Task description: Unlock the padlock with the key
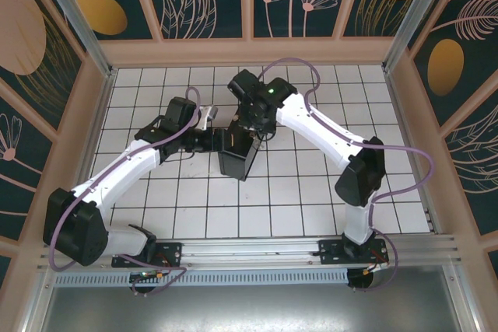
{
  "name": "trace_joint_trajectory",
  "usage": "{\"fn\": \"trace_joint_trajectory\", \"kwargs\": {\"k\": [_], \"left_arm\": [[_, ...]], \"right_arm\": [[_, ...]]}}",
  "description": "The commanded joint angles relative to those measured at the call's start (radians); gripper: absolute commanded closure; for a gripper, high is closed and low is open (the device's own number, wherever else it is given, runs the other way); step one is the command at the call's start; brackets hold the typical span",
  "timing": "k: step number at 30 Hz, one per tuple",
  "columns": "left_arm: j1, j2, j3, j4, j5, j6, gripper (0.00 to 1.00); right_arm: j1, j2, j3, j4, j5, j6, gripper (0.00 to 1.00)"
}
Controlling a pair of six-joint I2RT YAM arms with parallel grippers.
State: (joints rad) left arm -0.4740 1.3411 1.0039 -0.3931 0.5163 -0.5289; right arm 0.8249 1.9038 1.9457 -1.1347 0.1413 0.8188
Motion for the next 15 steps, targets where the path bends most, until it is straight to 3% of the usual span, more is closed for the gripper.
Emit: {"fn": "trace_joint_trajectory", "kwargs": {"k": [1, 15], "left_arm": [[-0.008, -0.025, -0.006, 0.013, 0.020, -0.010, 0.47], [-0.008, -0.013, 0.005, 0.002, -0.004, -0.009, 0.47]], "right_arm": [[-0.016, 0.025, 0.103, -0.053, 0.083, 0.021, 0.83], [-0.064, 0.005, -0.018, 0.056, 0.029, -0.041, 0.79]]}}
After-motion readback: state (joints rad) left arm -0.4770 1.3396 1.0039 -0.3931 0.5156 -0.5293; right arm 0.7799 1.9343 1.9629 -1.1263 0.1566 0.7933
